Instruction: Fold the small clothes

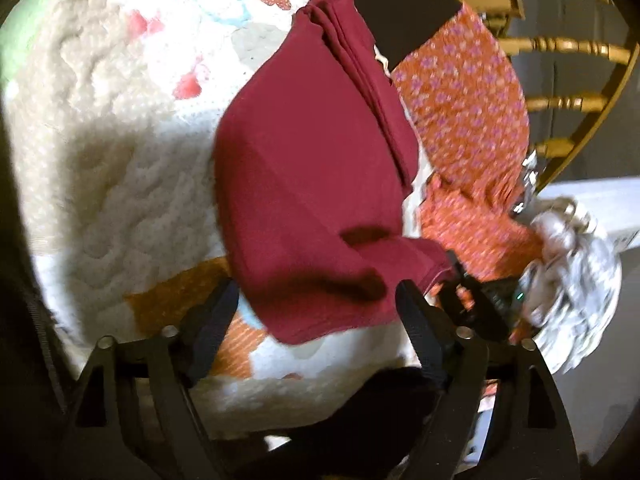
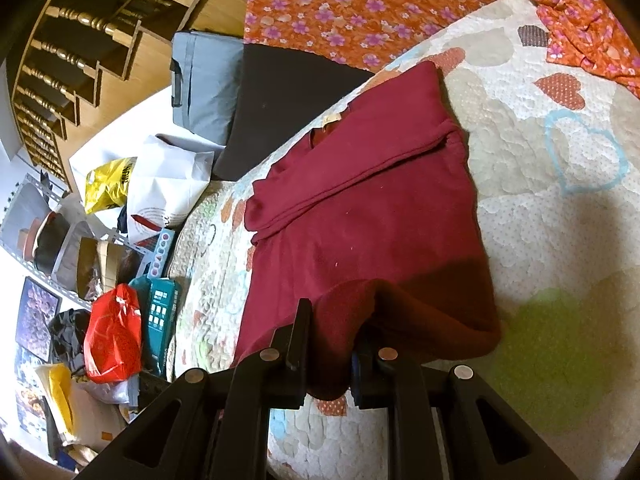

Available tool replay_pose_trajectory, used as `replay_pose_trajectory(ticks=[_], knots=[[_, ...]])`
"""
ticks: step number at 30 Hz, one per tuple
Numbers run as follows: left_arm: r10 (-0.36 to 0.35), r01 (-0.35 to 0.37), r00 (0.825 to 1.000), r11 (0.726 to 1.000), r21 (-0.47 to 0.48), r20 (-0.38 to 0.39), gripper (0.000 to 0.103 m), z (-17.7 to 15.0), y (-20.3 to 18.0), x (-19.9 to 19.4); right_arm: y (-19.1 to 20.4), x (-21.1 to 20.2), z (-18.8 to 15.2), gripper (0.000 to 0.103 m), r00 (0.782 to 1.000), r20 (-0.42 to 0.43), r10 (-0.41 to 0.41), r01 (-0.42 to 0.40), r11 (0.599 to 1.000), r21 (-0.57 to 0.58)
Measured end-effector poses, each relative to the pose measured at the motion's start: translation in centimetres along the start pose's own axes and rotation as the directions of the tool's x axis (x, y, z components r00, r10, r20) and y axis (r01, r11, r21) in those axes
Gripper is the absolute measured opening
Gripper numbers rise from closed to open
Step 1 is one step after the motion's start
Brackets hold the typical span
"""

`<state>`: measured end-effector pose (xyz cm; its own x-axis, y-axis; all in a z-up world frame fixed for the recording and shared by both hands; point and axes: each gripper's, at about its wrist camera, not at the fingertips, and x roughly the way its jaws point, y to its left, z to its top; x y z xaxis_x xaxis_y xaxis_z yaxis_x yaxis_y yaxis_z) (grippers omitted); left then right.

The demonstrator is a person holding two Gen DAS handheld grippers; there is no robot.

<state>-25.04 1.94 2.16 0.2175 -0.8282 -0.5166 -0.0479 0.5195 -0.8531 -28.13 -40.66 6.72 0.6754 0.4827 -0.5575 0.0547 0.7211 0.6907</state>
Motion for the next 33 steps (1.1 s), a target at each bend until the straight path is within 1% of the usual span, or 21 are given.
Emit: replay_pose_trajectory(ticks=[4, 6, 8, 10, 14, 16, 18, 22, 24, 25, 27, 28, 29, 30, 33], knots=[[-0.013, 0.013, 1.0, 1.0, 0.005, -0.014, 0.081, 0.1, -0.4, 1.6, 0.0, -0.1, 0.0, 0.015, 1.0, 0.004, 0.004, -0.004, 1.0, 0.004], [-0.036, 0.035, 0.999, 0.999, -0.023, -0.037, 0.081, 0.2, -0.2, 2.4, 0.0, -0.2, -0.1, 0.015, 1.0, 0.004, 0.005, -0.005, 1.0, 0.01], [-0.049, 0.047, 0.998, 0.998, -0.048, -0.047, 0.081, 0.3, 0.1, 2.4, -0.1, -0.3, -0.2, 0.015, 1.0, 0.006, 0.005, -0.005, 1.0, 0.015], [-0.041, 0.039, 0.999, 0.998, -0.057, -0.035, 0.081, 0.3, 0.5, 1.7, 0.0, -0.3, -0.3, 0.015, 1.0, 0.008, 0.004, -0.004, 1.0, 0.02], [-0.017, 0.018, 1.0, 0.999, -0.028, 0.023, 0.081, 0.1, 0.6, 0.3, 0.0, 0.0, -0.3, 0.015, 1.0, 0.002, 0.001, -0.001, 1.0, 0.01], [-0.009, 0.009, 1.0, 1.0, -0.025, 0.025, 0.082, -0.1, 0.6, 0.7, 0.1, 0.1, -0.2, 0.015, 1.0, 0.003, 0.005, -0.005, 1.0, 0.016], [-0.002, 0.002, 1.0, 1.0, -0.024, 0.011, 0.084, -0.3, 0.6, 1.6, 0.0, 0.2, -0.3, 0.015, 1.0, 0.003, 0.006, -0.006, 1.0, 0.022], [-0.04, 0.041, 0.999, 0.999, -0.034, 0.018, 0.085, -0.1, 0.3, 2.8, 0.1, 0.2, -0.4, 0.015, 1.0, 0.006, 0.004, -0.004, 1.0, 0.019], [-0.07, 0.069, 0.998, 0.997, -0.037, -0.006, 0.085, 0.0, 0.1, 3.0, 0.0, 0.1, -0.4, 0.015, 1.0, 0.004, 0.004, -0.005, 1.0, 0.017], [-0.085, 0.084, 0.996, 0.996, -0.035, -0.031, 0.08, -0.1, 0.0, 3.0, 0.0, 0.1, -0.4, 0.015, 1.0, 0.004, 0.004, -0.005, 1.0, 0.017], [-0.082, 0.082, 0.995, 0.997, -0.008, -0.058, 0.053, -0.2, -0.4, 2.5, 0.0, 0.0, -0.4, 0.015, 1.0, 0.007, 0.005, -0.005, 1.0, 0.015], [-0.081, 0.082, 0.995, 0.997, 0.0, -0.059, 0.046, -0.1, -0.5, 2.2, 0.1, -0.1, -0.4, 0.015, 1.0, 0.01, 0.005, -0.005, 1.0, 0.013], [-0.089, 0.09, 0.994, 0.996, 0.012, -0.055, 0.035, 0.0, -0.9, 1.5, 0.2, -0.1, -0.4, 0.015, 1.0, 0.012, 0.008, -0.008, 1.0, 0.012], [-0.094, 0.095, 0.995, 0.995, 0.025, -0.046, 0.029, 0.2, -1.2, 1.0, 0.4, -0.3, -0.4, 0.015, 1.0, 0.016, 0.009, -0.009, 1.0, 0.011], [-0.107, 0.107, 0.994, 0.992, 0.063, -0.006, 0.023, 1.2, -2.6, -0.7, 1.4, -0.9, -0.2, 0.015, 0.999, 0.037, 0.017, -0.016, 1.0, -0.022]])
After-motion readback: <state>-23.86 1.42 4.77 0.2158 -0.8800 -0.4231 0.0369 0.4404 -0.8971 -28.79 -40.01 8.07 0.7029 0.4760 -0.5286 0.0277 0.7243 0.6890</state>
